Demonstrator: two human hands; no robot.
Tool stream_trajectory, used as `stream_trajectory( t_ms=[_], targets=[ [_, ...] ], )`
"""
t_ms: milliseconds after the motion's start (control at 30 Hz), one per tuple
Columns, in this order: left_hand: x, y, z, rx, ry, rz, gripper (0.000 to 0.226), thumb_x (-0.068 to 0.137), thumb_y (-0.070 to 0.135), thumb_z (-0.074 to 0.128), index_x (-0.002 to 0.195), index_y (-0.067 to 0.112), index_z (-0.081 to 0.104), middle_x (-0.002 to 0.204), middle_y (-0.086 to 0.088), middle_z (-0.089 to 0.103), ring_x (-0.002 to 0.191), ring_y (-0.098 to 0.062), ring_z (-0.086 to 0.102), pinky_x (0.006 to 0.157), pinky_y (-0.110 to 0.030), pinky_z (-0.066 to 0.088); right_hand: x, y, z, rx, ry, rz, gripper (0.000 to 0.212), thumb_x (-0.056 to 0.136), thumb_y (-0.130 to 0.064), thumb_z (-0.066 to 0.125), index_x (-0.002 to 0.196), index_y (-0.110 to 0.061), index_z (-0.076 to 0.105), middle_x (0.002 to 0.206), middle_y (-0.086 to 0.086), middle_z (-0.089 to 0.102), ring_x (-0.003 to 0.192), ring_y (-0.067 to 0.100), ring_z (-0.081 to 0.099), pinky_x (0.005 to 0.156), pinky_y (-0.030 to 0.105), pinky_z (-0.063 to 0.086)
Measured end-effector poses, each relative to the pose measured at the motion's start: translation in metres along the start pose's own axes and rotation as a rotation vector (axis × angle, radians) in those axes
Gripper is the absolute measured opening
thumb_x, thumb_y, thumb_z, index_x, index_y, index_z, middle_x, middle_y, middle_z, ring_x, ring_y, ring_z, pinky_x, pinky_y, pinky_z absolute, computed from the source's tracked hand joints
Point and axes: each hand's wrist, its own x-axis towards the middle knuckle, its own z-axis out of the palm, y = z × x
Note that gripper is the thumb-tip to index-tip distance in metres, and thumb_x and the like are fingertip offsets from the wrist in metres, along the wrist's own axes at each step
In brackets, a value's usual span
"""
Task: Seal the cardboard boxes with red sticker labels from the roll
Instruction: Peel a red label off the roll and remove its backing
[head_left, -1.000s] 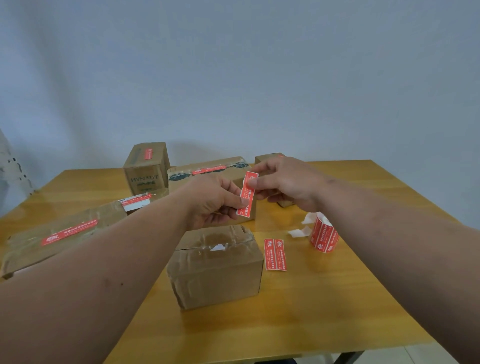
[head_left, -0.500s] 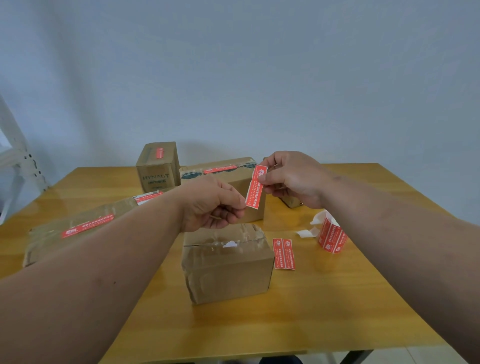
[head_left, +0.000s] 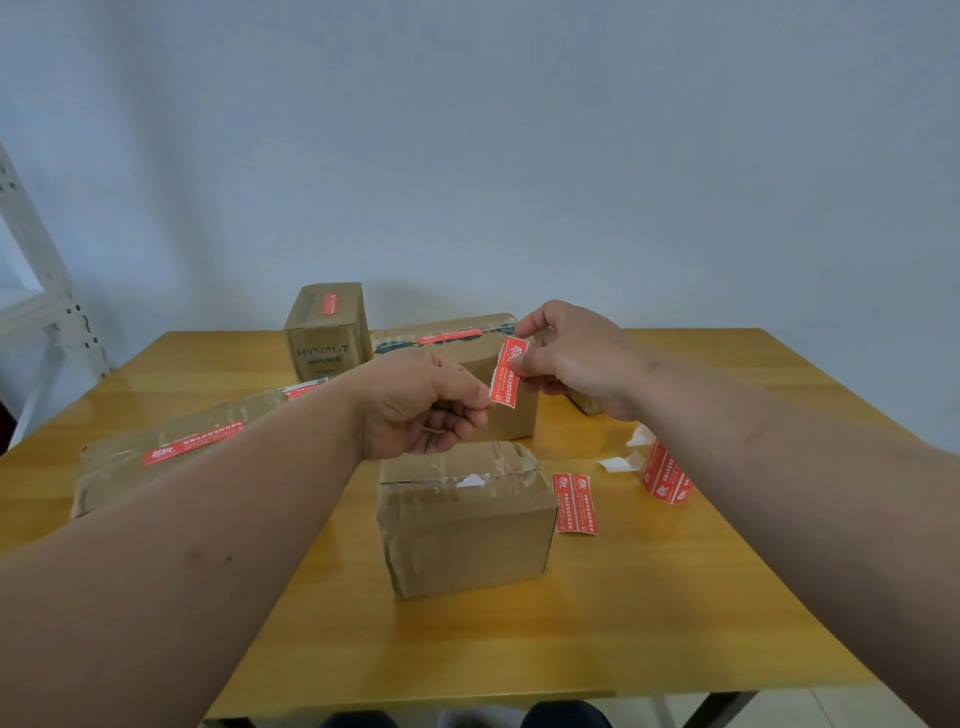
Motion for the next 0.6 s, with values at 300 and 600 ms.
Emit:
stream_trajectory(
  t_ms=[300,600],
  targets=[
    [0.007,0.000,-0.003,-0.039,0.124,-0.009,0.008,0.087,0.007,0.066,0.080,0.006,0.069,0.065,-0.006,0.068,0.051,-0.010,0.058,0.052,-0.021,0.048,-0.006,-0.018,-0.002,-0.407,0.049,-0.272,0.004,0.088,-0.027,0.067,0.085,-0.025,0.065,0.082,-0.013,0.058,0.072,0.000,0.054,0.056,0.014,0.037],
    [0.008,-0.001,0.000,0.084,0.168,0.066,0.012,0.088,0.007,0.067,0.077,0.008,0.069,0.067,-0.005,0.069,0.053,-0.009,0.058,0.052,-0.021,0.049,-0.008,-0.015,0.008,-0.436,-0.127,-0.241,0.016,0.087,-0.022,0.068,0.091,-0.007,0.073,0.073,-0.002,0.062,0.058,0.006,0.046,0.053,0.018,0.036]
  ],
)
